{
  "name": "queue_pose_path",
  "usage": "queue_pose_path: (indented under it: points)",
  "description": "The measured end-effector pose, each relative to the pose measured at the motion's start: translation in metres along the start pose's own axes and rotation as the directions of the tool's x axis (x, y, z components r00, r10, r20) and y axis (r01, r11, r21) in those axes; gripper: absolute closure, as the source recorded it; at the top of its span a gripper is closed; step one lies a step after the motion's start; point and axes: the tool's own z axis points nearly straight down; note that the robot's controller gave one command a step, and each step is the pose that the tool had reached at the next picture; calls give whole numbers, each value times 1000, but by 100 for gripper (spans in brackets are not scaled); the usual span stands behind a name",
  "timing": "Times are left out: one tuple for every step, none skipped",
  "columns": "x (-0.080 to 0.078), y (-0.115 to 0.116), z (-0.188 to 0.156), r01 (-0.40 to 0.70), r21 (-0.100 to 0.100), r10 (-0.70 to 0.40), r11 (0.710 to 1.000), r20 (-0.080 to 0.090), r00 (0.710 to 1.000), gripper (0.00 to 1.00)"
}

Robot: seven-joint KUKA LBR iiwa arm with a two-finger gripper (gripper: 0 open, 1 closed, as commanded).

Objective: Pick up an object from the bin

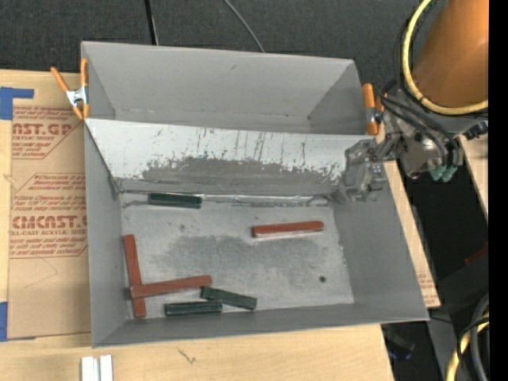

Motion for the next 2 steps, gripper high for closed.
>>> queue_pose_path:
  points:
    - [0, 0, 0, 0, 0, 0, 1000, 0, 1000, 100]
    - [-1, 0, 51, -13, 1, 13, 1000, 6, 1000, 100]
